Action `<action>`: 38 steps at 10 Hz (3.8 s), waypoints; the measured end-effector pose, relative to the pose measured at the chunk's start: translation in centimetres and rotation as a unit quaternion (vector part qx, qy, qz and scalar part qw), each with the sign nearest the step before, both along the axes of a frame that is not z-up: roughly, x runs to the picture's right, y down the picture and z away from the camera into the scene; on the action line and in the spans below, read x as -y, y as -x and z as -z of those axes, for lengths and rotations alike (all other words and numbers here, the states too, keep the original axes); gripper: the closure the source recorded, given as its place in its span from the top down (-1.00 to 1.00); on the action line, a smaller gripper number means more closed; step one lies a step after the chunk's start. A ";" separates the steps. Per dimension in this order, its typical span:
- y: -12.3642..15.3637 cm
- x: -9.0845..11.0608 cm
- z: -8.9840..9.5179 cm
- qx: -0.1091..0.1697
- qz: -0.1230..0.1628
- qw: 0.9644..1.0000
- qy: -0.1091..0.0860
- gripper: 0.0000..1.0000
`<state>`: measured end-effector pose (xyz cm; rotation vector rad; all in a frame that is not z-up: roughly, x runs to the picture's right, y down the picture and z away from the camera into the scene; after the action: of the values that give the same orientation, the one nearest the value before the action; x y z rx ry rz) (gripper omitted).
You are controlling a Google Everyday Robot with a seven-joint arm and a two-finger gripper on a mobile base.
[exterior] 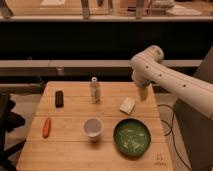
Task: Knock the bottle over
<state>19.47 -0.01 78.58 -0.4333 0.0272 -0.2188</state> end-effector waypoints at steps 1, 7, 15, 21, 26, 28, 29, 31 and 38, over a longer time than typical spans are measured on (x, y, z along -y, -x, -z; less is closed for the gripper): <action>-0.1 0.0 -0.1 0.000 0.002 1.000 0.000 0.60; 0.5 0.2 -0.9 0.005 0.010 1.000 -0.002 0.60; 1.1 0.5 -1.8 0.010 0.021 1.000 -0.002 0.60; 1.7 0.7 -2.3 0.012 0.029 0.999 -0.002 0.60; 2.2 0.8 -2.6 0.014 0.036 0.999 -0.002 0.60; 2.4 0.8 -2.6 0.014 0.039 0.999 -0.002 0.60; 2.6 0.8 -2.6 0.015 0.040 0.999 -0.003 0.60; 2.8 0.8 -2.6 0.014 0.040 0.999 -0.003 0.60; 3.6 0.8 -2.5 0.014 0.046 0.999 -0.006 0.58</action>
<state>15.90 -0.76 81.11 -0.4177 0.0203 -0.3162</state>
